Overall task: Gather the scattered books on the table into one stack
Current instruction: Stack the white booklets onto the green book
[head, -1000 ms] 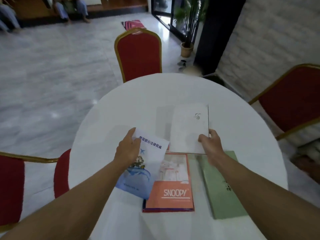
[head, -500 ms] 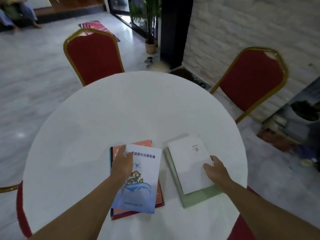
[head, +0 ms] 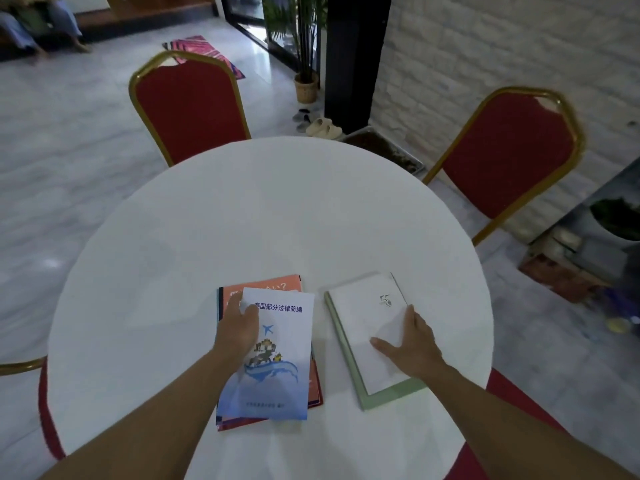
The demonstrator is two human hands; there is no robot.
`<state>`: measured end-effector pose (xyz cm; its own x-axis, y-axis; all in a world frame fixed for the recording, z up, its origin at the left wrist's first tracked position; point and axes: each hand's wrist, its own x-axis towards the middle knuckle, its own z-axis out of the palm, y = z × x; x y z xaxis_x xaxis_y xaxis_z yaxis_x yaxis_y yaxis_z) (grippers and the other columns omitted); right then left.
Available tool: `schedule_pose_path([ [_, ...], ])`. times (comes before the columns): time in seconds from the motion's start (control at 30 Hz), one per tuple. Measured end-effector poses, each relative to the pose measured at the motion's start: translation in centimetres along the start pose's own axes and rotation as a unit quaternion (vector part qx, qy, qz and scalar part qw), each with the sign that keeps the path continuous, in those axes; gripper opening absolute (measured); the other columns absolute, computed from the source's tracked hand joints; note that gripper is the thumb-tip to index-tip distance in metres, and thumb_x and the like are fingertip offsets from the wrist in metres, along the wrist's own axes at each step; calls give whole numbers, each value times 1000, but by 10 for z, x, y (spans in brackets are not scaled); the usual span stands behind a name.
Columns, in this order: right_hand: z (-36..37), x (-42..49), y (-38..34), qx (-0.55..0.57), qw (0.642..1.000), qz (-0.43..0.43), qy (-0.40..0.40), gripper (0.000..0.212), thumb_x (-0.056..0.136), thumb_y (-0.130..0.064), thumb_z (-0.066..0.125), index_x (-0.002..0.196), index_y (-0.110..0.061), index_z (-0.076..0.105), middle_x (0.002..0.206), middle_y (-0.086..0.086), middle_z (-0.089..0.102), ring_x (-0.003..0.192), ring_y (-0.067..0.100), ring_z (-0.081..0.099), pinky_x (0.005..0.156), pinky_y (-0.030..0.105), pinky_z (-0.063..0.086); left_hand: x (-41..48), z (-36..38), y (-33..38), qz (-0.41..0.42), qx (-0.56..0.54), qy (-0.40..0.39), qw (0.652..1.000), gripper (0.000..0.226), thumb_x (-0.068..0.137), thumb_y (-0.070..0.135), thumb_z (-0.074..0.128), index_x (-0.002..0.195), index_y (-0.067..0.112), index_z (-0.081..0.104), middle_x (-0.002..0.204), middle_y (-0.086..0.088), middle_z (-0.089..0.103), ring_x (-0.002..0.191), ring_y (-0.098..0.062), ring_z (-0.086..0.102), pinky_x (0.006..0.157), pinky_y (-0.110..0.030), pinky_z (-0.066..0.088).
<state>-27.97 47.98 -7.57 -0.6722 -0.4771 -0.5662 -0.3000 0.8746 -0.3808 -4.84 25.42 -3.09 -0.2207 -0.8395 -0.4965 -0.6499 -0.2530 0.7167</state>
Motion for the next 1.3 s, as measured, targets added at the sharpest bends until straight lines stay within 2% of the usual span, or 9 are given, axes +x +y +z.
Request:
schedule_pose_path([
  [0.27, -4, -2, 0, 18, 1000, -18, 14, 126, 75, -71, 71, 162, -10, 3, 170, 6, 16, 154, 29, 21, 122, 47, 27, -4, 5, 18, 4, -43, -28, 999, 48, 99, 22, 42, 147, 22, 40, 141, -8, 54, 122, -31, 54, 106, -44, 43],
  [0.37, -16, 0, 3, 53, 998, -5, 27, 97, 87, -64, 64, 160, -15, 25, 162, 7, 37, 148, 29, 37, 120, 39, 30, -8, 18, 28, -4, -82, -44, 996, 46, 100, 20, 40, 146, 23, 39, 137, -1, 52, 118, -24, 51, 103, -36, 39],
  [0.43, -25, 0, 7, 105, 994, 17, 40, 59, 97, -55, 53, 144, -19, 54, 148, 8, 56, 134, 29, 53, 114, 39, 39, -10, 33, 35, -16, -116, -65, 991, 48, 100, 17, 40, 148, 23, 38, 142, -8, 52, 126, -31, 51, 109, -43, 40],
  [0.5, -35, 3, 11, 193, 979, 55, 31, 42, 100, -50, 45, 115, -21, 71, 129, 10, 68, 116, 31, 61, 106, 42, 47, -15, 51, 44, -22, -145, -94, 985, 49, 99, 11, 38, 147, 22, 38, 137, -8, 54, 117, -30, 56, 99, -42, 48],
  [0.6, -46, 8, 17, 300, 948, 109, -22, 51, 98, -52, 44, 111, -12, 73, 123, 15, 69, 113, 35, 65, 105, 50, 51, -24, 84, 55, -19, -170, -120, 978, 50, 94, 1, 34, 140, 20, 42, 123, -15, 62, 95, -28, 61, 70, -31, 50],
  [0.8, -49, 18, 26, 343, 932, 97, -59, 44, 102, -49, 41, 84, -23, 72, 123, 9, 71, 114, 28, 66, 109, 50, 48, -36, 140, 58, -32, -164, -161, 973, 58, 88, -11, 32, 139, 14, 41, 117, -11, 64, 97, -26, 63, 76, -33, 54],
  [0.93, -50, 24, 30, 353, 928, 99, -62, 42, 96, -49, 57, 103, -14, 78, 117, 10, 75, 104, 24, 71, 102, 47, 53, -39, 155, 59, -10, 60, -181, 982, 69, 90, -2, 43, 155, 11, 20, 146, -19, 42, 128, -33, 51, 106, -38, 46],
  [1.07, -53, 23, 30, 313, 945, 52, -77, 31, 90, -34, 73, 120, -23, 76, 113, 0, 78, 106, 18, 72, 101, 45, 56, -49, 155, 72, 44, 364, -172, 914, 82, 94, 19, 55, 154, -4, 5, 150, -24, 19, 140, -38, 27, 114, -36, 32],
  [1.3, -53, 25, 25, 269, 960, 23, -71, 32, 86, -24, 76, 117, -31, 77, 101, -10, 80, 99, 13, 74, 97, 41, 58, -50, 152, 64, -47, 326, -222, 918, 98, 94, 10, 58, 155, 4, -19, 162, -22, -8, 142, -40, 33, 104, -35, 48],
])
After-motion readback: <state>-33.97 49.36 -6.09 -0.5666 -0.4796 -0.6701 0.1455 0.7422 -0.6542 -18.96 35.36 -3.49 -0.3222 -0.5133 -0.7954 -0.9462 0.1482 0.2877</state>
